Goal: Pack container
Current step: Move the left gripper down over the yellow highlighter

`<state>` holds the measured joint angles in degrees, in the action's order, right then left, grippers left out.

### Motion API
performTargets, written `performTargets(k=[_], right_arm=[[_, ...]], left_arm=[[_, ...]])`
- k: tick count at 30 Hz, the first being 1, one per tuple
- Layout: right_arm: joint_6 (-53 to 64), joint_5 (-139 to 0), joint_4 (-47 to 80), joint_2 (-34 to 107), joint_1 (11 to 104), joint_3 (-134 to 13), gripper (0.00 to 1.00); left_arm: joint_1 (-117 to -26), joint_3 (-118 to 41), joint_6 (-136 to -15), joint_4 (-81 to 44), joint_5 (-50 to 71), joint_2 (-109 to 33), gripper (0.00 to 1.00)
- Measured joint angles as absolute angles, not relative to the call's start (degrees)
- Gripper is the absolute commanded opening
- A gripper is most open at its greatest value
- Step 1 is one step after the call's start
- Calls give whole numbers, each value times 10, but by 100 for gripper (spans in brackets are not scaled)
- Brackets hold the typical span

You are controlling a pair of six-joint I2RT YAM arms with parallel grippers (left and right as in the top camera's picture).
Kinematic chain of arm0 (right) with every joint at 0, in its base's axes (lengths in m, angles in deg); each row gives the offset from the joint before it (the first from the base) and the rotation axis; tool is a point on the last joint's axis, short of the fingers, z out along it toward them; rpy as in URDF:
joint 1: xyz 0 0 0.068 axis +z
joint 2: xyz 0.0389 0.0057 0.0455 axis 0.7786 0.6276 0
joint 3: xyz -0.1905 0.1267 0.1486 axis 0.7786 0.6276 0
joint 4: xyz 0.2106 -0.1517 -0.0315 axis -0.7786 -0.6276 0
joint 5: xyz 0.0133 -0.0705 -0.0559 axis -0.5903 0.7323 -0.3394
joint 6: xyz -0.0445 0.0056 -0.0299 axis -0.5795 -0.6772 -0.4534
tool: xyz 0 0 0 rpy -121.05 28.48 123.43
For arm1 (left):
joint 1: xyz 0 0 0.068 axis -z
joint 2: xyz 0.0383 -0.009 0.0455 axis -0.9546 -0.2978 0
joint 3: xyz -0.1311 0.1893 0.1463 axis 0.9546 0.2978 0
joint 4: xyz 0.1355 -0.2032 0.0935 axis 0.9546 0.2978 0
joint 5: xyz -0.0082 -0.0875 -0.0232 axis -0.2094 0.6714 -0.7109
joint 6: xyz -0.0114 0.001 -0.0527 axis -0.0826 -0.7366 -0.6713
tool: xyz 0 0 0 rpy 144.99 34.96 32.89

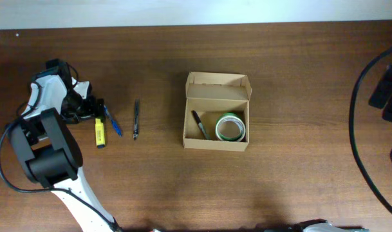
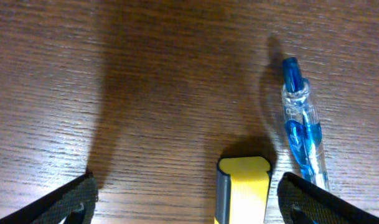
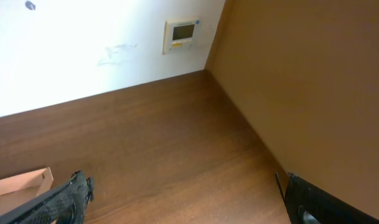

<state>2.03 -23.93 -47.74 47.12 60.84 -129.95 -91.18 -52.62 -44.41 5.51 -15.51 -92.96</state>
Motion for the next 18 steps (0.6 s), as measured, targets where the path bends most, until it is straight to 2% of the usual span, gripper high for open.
performTargets(k=[11, 18], right_arm=[[20, -246, -477, 486, 608, -1299, 99], [20, -246, -477, 486, 608, -1299, 99]], left_arm=[[-852, -522, -469, 63, -182, -929, 93], [-837, -521, -476, 65, -185, -929, 89]])
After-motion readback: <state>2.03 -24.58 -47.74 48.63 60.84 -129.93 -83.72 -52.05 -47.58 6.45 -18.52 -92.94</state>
